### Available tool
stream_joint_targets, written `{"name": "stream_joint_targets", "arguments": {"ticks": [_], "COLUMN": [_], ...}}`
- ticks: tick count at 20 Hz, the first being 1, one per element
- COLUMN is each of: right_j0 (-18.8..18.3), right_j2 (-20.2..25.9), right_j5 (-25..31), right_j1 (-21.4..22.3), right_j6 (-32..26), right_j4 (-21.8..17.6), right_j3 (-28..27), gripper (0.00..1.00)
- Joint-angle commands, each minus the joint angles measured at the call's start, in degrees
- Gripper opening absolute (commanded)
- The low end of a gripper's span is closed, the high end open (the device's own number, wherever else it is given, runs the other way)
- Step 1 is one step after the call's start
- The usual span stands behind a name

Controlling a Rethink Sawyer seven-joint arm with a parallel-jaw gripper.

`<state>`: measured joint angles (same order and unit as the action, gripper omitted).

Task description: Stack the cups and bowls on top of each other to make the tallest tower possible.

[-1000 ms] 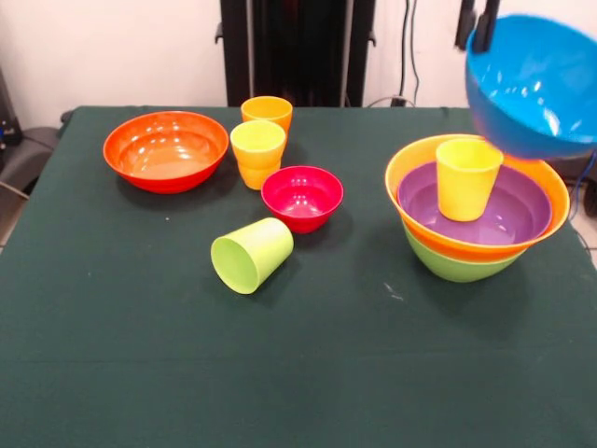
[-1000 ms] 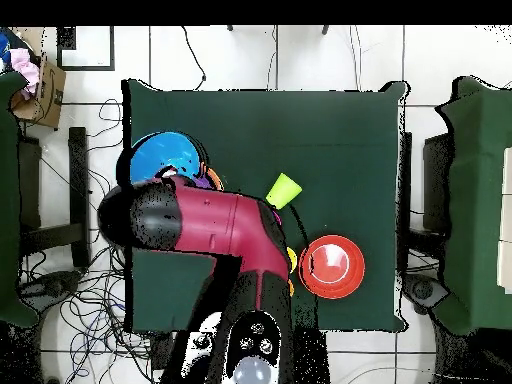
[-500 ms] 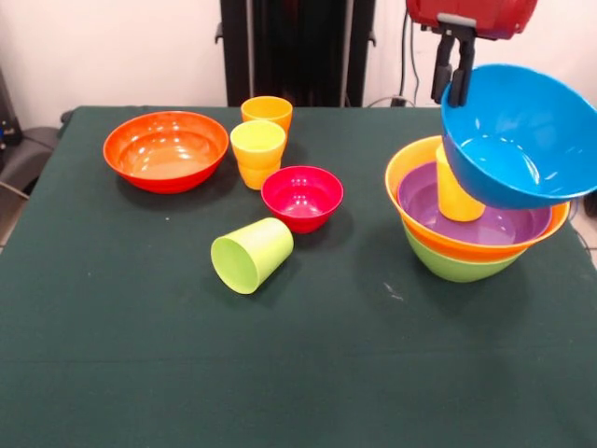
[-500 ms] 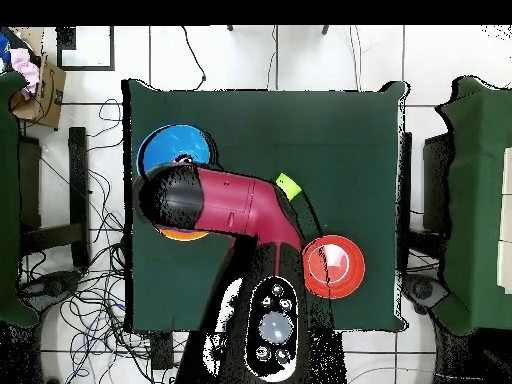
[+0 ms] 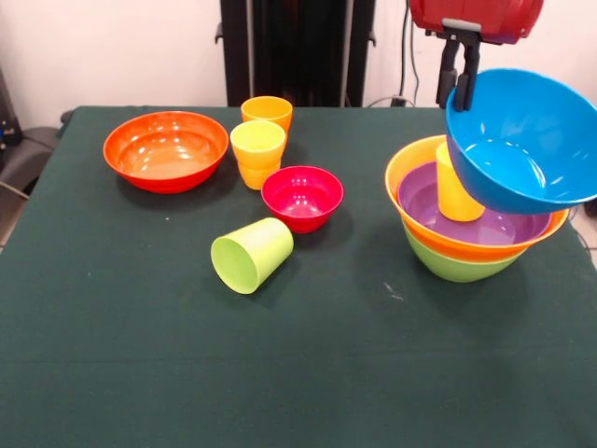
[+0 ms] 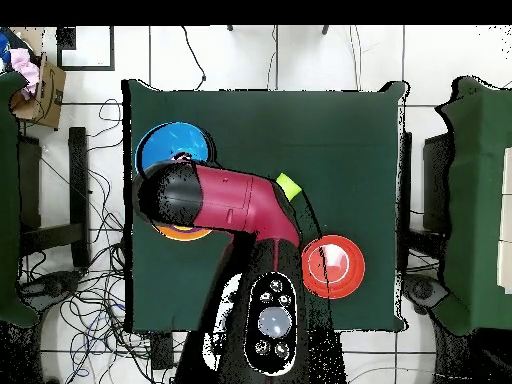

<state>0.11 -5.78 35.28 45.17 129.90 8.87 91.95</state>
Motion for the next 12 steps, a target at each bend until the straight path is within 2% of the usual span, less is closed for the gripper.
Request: {"name": "stream_joint_targets", "arguments": {"ticks": [1,12], "right_j0": [0.2,-1.1], "right_j2": [5.0,5.5], "right_j5": [-1.9,-1.6], "right_j1": [-0.6,0.4], "right_j6": [-3.3,-4.3], "right_j4": [-5.5,-7.0], "right_j3": [-0.4,0.7], "gripper": [0.00,0.00]}}
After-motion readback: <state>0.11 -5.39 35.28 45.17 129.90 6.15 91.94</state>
